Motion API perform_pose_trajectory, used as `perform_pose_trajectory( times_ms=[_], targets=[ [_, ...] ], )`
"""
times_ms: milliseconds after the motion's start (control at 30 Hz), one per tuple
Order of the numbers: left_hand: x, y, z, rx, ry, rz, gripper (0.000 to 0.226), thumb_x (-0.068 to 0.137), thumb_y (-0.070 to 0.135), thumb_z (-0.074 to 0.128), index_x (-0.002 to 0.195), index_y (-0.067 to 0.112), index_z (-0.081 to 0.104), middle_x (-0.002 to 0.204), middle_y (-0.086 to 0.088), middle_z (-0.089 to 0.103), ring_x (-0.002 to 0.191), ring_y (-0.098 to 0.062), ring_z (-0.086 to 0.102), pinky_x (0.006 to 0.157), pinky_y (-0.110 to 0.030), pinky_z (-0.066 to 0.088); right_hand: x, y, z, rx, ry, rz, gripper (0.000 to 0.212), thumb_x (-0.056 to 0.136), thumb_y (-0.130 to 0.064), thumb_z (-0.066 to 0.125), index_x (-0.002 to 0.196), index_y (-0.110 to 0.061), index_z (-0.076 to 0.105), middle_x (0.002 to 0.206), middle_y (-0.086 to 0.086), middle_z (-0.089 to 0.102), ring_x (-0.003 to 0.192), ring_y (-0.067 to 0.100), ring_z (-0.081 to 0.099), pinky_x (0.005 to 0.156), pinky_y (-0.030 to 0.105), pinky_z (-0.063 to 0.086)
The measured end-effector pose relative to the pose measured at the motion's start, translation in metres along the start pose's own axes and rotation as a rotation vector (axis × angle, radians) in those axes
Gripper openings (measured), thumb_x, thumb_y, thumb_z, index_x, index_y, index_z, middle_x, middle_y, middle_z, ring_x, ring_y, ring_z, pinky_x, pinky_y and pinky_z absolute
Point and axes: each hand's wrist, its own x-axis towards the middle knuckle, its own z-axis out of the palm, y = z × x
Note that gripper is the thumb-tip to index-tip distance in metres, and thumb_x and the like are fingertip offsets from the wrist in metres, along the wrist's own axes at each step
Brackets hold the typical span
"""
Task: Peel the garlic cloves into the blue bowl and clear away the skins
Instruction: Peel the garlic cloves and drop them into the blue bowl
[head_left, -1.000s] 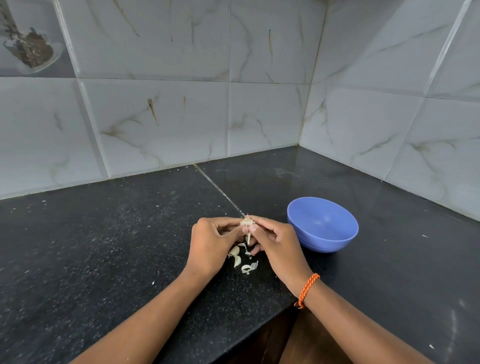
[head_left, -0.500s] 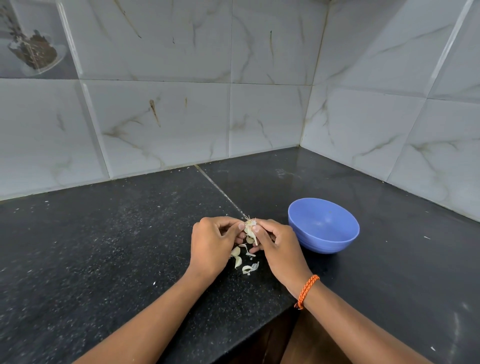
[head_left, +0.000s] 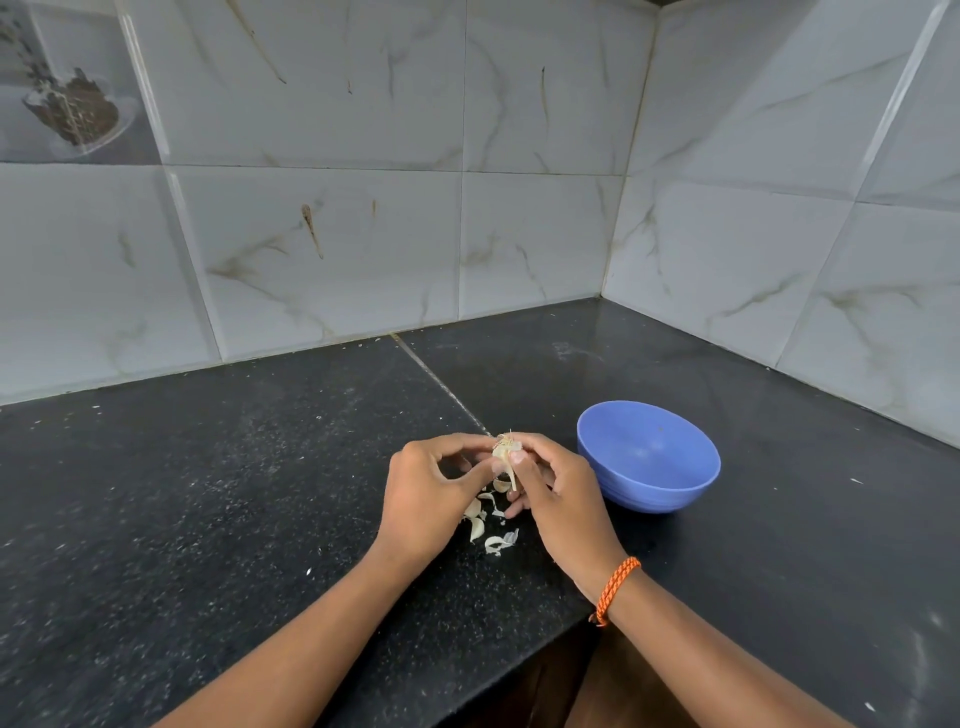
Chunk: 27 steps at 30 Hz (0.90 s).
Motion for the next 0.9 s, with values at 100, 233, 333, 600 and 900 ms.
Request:
perform_pose_trajectory(
  times_ms=[100, 233, 333, 600, 900],
  targets=[
    [0.001, -0.003, 0.000, -0.015, 0.001, -0.014, 0.016, 0.093, 0.026, 0.085, 0.108, 0.034, 0.086, 0.092, 0.014, 0.083, 0.089, -0.020, 0.080, 0.087, -0.051, 0.064, -0.001, -0.001, 0.000, -0.024, -0.020, -0.007, 0.028, 0.111, -0.022, 0.054, 0.133, -0.030, 0.069, 0.108, -0.006, 0.078, 0.075, 0.019, 0.077, 0.073, 0.034, 0.066],
    [0.002, -0.004, 0.001, -0.022, 0.015, -0.033, 0.015, 0.093, 0.030, 0.085, 0.108, 0.032, 0.087, 0.089, 0.011, 0.083, 0.087, -0.023, 0.080, 0.085, -0.054, 0.063, 0.000, -0.002, 0.000, -0.053, -0.055, -0.009, 0.033, 0.111, -0.025, 0.054, 0.141, -0.026, 0.067, 0.114, -0.004, 0.075, 0.075, 0.019, 0.077, 0.079, 0.031, 0.063],
    [0.001, -0.004, 0.000, -0.104, -0.013, -0.050, 0.017, 0.094, 0.025, 0.085, 0.111, 0.027, 0.087, 0.096, 0.008, 0.084, 0.093, -0.024, 0.081, 0.090, -0.053, 0.063, 0.001, -0.002, -0.001, 0.008, -0.068, -0.004, 0.033, 0.110, -0.023, 0.056, 0.141, -0.022, 0.068, 0.114, -0.002, 0.074, 0.082, 0.022, 0.078, 0.081, 0.039, 0.065],
    [-0.001, 0.003, -0.004, -0.286, -0.065, -0.063, 0.016, 0.094, 0.012, 0.083, 0.109, 0.011, 0.087, 0.095, -0.001, 0.085, 0.075, -0.002, 0.074, 0.066, -0.013, 0.052, 0.001, -0.006, -0.005, 0.140, -0.115, -0.008, 0.026, 0.109, -0.017, 0.058, 0.125, -0.016, 0.078, 0.107, 0.003, 0.077, 0.095, 0.027, 0.076, 0.082, 0.040, 0.066],
    [0.003, -0.007, -0.001, -0.249, -0.053, -0.069, 0.013, 0.096, 0.012, 0.081, 0.107, 0.016, 0.088, 0.095, -0.002, 0.085, 0.080, -0.019, 0.077, 0.077, -0.032, 0.061, 0.001, -0.004, -0.004, -0.010, -0.083, -0.027, 0.025, 0.110, -0.017, 0.056, 0.116, -0.014, 0.080, 0.097, -0.001, 0.077, 0.083, 0.017, 0.077, 0.071, 0.024, 0.060]
  ],
)
